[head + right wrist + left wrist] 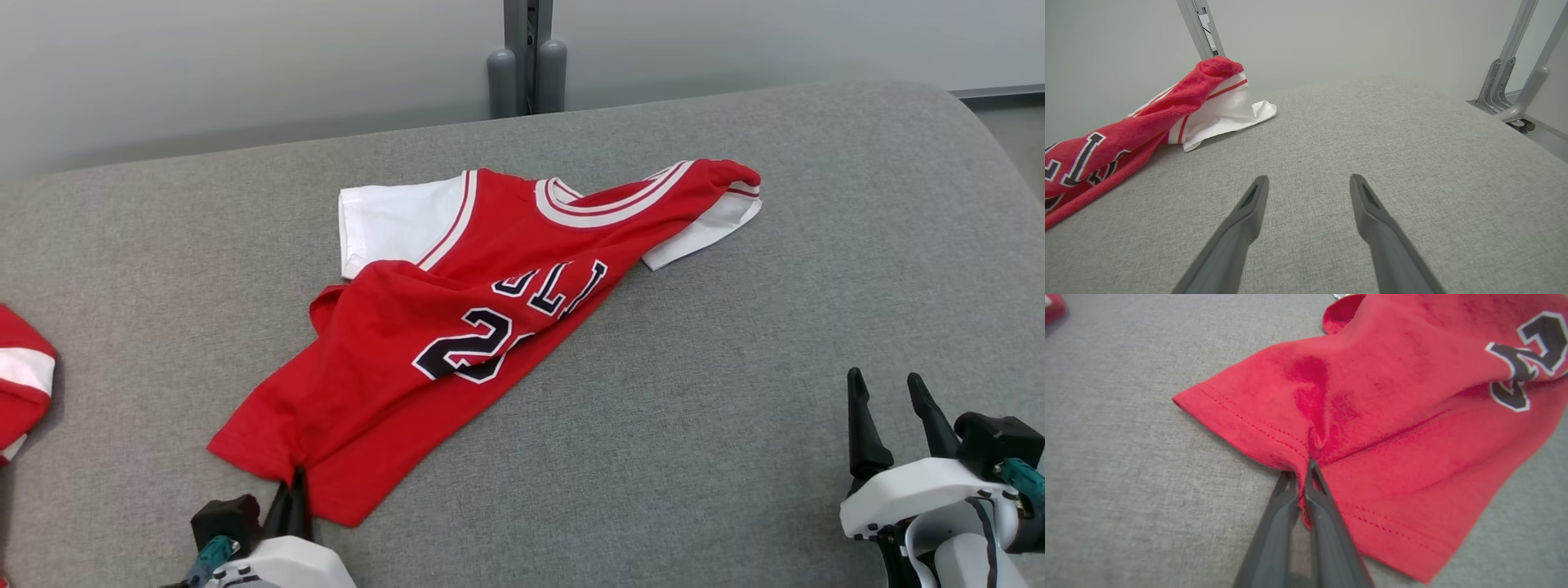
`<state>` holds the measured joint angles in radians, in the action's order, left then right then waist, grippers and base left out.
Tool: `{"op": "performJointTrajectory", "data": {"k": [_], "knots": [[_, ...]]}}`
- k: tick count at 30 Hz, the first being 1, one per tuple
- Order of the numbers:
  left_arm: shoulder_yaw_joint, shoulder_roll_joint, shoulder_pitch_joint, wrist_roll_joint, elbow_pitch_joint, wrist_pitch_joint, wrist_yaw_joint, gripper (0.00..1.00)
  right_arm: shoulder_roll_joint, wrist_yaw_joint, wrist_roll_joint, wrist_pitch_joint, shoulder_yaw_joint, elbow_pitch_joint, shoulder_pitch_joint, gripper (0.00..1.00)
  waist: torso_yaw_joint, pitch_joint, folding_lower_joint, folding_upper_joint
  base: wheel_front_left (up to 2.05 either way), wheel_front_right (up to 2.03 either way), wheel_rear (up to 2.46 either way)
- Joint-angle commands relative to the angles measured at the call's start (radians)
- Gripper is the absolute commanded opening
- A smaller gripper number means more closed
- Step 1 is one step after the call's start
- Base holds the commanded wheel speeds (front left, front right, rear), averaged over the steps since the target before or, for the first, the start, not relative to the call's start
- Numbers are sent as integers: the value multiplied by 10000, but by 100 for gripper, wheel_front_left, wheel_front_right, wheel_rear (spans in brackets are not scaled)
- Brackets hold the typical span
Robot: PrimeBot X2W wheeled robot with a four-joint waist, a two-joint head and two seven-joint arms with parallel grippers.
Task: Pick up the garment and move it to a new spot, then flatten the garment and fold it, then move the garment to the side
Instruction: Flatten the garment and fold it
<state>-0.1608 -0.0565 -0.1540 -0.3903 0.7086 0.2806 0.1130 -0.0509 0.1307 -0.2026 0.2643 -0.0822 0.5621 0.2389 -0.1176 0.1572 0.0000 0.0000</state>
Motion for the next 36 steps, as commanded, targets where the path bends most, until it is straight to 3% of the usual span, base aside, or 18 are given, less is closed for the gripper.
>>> {"op": "performJointTrajectory", "data": {"k": [1, 9, 15, 22, 30, 31, 32, 33, 36], "knots": [[-69, 76, 39, 173, 75, -241, -105, 0, -32, 1, 30, 2, -47, -28, -68, 100, 61, -34, 0, 0, 0, 0, 0], [544, 51, -309, 1409, -2624, -160, -539, 0, -28, 1, 34, 2, -48, 100, -150, 100, 344, -207, 0, 0, 0, 0, 0], [1018, -5, -1328, 2000, -3540, -160, -858, 0, -26, 1, -142, 2, 109, 60, 9, 100, 300, -13, 0, 0, 0, 0, 0], [1682, -724, -3317, 2555, -2552, -161, -930, 0, -28, 1, -354, 2, 330, -13, 289, 100, -72, 624, 0, 0, 0, 0, 0], [2190, -1715, -5311, 2931, -668, -160, -664, 0, -24, 1, -690, 2, 720, -92, 695, 100, -591, 1546, 0, 0, 0, 0, 0], [2239, -1744, -5414, 2961, -509, -160, -579, 8, -23, 1, -718, 2, 737, -92, 719, 100, -599, 1632, 0, 0, 0, 0, 0], [2293, -1728, -5461, 2927, -328, -161, -509, 65, -25, 1, -728, 2, 747, -103, 758, 100, -592, 1713, 0, 0, 0, 0, 0], [2387, -1691, -5494, 2873, -230, -160, -421, 100, -23, 1, -756, 2, 781, -107, 808, 100, -585, 1773, 0, 0, 0, 0, 0], [2403, -1455, -5353, 2900, -323, -160, -371, 100, -28, 1, -782, 2, 865, -112, 945, 100, -500, 1884, 0, 0, 0, 0, 0]]}}
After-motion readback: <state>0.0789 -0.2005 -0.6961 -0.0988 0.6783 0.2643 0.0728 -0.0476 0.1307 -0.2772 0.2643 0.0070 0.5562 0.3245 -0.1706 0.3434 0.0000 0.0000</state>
